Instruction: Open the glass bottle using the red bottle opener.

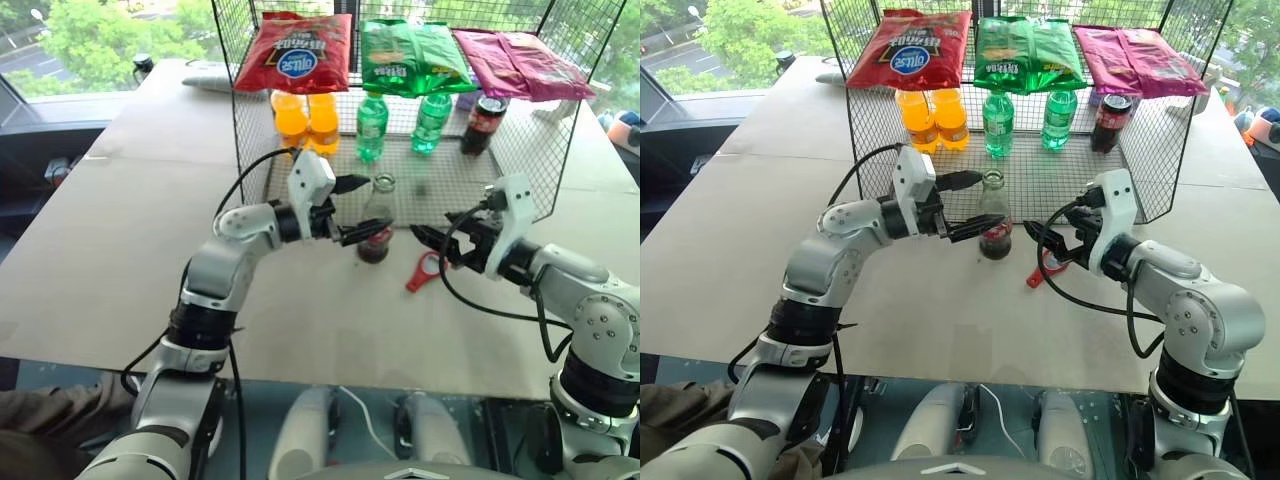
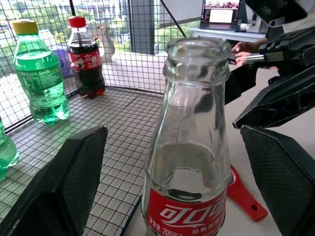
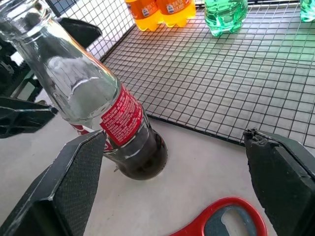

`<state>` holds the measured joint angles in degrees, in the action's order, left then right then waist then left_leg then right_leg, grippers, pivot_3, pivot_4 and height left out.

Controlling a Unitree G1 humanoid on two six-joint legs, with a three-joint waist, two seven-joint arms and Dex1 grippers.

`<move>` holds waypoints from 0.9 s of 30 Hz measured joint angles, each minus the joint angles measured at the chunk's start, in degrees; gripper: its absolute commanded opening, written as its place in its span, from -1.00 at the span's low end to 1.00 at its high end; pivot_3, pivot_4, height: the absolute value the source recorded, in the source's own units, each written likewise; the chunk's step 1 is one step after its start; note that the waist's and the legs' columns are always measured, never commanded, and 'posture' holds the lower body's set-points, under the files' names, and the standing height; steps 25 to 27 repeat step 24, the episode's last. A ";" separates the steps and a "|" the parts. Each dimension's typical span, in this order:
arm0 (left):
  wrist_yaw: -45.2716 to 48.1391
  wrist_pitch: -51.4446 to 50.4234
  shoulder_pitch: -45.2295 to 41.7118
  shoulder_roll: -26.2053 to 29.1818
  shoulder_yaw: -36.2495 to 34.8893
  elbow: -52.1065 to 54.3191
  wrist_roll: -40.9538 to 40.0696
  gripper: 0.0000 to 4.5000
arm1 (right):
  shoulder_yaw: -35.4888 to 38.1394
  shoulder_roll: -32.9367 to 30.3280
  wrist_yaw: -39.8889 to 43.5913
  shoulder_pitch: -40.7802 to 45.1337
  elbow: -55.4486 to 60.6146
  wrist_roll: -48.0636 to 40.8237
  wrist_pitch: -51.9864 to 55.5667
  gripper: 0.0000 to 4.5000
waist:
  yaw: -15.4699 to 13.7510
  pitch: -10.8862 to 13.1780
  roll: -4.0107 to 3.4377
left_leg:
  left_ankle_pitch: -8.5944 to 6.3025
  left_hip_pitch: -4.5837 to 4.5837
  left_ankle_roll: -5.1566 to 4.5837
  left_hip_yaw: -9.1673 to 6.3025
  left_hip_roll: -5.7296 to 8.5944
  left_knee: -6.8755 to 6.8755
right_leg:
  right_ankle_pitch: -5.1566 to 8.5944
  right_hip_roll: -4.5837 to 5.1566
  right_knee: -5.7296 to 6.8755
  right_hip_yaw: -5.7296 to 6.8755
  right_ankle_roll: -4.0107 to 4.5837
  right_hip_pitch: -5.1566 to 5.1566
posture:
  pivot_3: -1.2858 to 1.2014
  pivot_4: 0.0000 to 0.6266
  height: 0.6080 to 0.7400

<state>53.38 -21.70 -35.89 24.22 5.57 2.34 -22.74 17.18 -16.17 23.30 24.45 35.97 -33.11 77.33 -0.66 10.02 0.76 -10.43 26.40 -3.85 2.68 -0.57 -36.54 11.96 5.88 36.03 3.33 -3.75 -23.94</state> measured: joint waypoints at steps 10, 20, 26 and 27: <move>0.59 -8.43 5.49 5.53 -4.06 7.41 -6.33 0.98 | -2.52 -10.35 5.07 -11.19 5.32 -1.08 -11.43 1.00 | 0.00 0.00 0.00 | 0.00 -0.03 0.00 -0.02 -0.02 -0.03 | 0.01 0.00 -0.01 0.00 -0.01 0.04 | 0.03 -0.52 1.00; -2.32 -15.87 21.08 13.93 -14.82 17.18 -12.08 0.98 | 10.30 -18.11 11.67 -38.49 15.76 0.77 -26.41 1.00 | -0.23 -0.01 0.01 | -0.03 -0.30 0.04 -0.02 -0.13 -0.02 | 0.27 0.03 -0.07 0.00 0.04 0.23 | 0.03 -0.52 1.00; -4.46 -16.93 21.98 14.93 -17.94 18.20 -13.53 0.98 | 13.30 -17.87 13.09 -46.46 18.21 1.26 -31.44 1.00 | -0.18 -0.03 0.04 | -0.18 -0.54 0.31 0.08 -0.18 -0.04 | 0.29 0.13 -0.08 -0.04 -0.01 0.39 | 0.03 -0.52 1.00; -4.46 -16.93 21.98 14.93 -17.94 18.20 -13.53 0.98 | 13.30 -17.87 13.09 -46.46 18.21 1.26 -31.44 1.00 | -0.18 -0.03 0.04 | -0.18 -0.54 0.31 0.08 -0.18 -0.04 | 0.29 0.13 -0.08 -0.04 -0.01 0.39 | 0.03 -0.52 1.00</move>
